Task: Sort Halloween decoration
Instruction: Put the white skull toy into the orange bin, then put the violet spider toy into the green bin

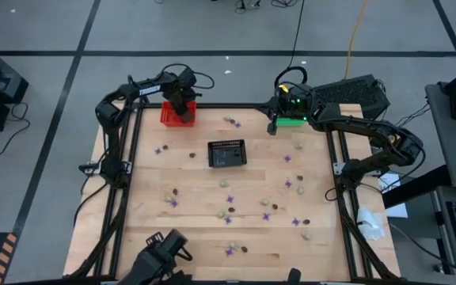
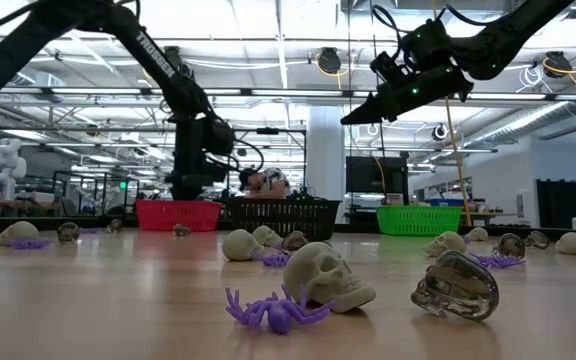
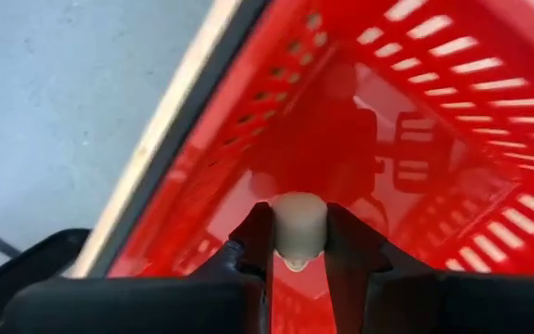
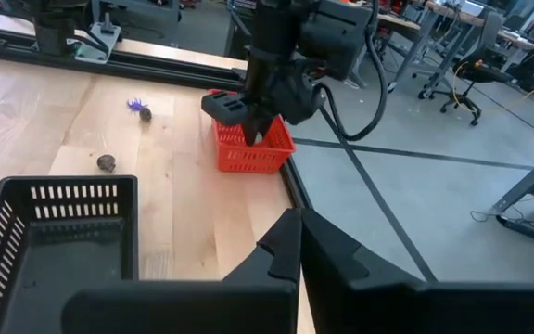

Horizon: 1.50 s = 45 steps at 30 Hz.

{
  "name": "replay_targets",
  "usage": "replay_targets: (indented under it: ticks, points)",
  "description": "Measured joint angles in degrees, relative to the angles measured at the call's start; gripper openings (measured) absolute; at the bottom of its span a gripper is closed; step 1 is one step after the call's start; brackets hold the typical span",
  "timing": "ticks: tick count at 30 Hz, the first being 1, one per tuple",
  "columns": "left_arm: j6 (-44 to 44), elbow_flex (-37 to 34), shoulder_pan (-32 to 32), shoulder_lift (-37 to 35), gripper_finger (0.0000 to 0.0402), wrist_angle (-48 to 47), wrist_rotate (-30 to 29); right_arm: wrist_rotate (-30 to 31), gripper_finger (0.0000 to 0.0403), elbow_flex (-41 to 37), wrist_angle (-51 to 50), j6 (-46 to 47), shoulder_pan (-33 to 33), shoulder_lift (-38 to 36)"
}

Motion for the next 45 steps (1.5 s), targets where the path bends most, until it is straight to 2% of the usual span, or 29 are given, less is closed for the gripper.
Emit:
replay_targets:
  ticks: [7, 10, 13, 16, 21, 25, 30, 36, 40, 45]
  points:
    - [0.23, 0.0, -0.29, 0.4, 0.0159, 0.42, -0.12, 0.0, 0.0, 0.0, -0.69, 0.28, 0.0, 0.0]
    - [0.2, 0.3, -0.6, -0.6, 0.0182, 0.07, -2.21, 0.0, 0.0, 0.0, -1.1, 0.5, 0.0, 0.0]
    - [-0.28, 0.46, -0.97, -3.26, 0.0181, -0.03, -1.98, 0.01, 0.0, -0.02, -2.03, 0.53, 0.0, 0.02]
    - [-2.03, -0.2, -1.67, -6.67, 0.0165, 0.24, 0.63, 0.07, 0.0, -0.04, -2.16, 0.37, 0.0, 0.02]
    - [-3.42, -6.61, -3.98, -14.25, 0.0127, 7.34, 3.49, 0.12, 0.0, -0.04, -2.16, -0.01, 0.0, 0.02]
    - [-4.75, -14.94, -6.49, -20.96, 0.0099, 18.26, 4.65, 0.12, 0.0, -0.04, -2.21, 0.7, 0.0, 0.02]
    - [-7.96, -26.69, -9.44, -28.25, 0.0069, 35.6, 9.31, 0.18, 0.0, -0.04, -2.44, 4.47, 0.9, 0.02]
    - [-16.65, -41.66, -12.1, -31.39, 0.0041, 62.36, 16.19, 0.23, 0.0, 0.28, -3.2, 9.9, 3.46, 1.44]
    - [-18.08, -48.78, -13.52, -31.41, 0.0029, 77.7, 17.3, 1.71, 0.0, 5.35, -9.2, 11.12, 4.53, 7.02]
    - [-18.21, -53.74, -14.61, -31.41, 0.0024, 90.02, 17.75, 4.91, 0.0001, 15.75, -22.18, 10.58, 4.5, 15.77]
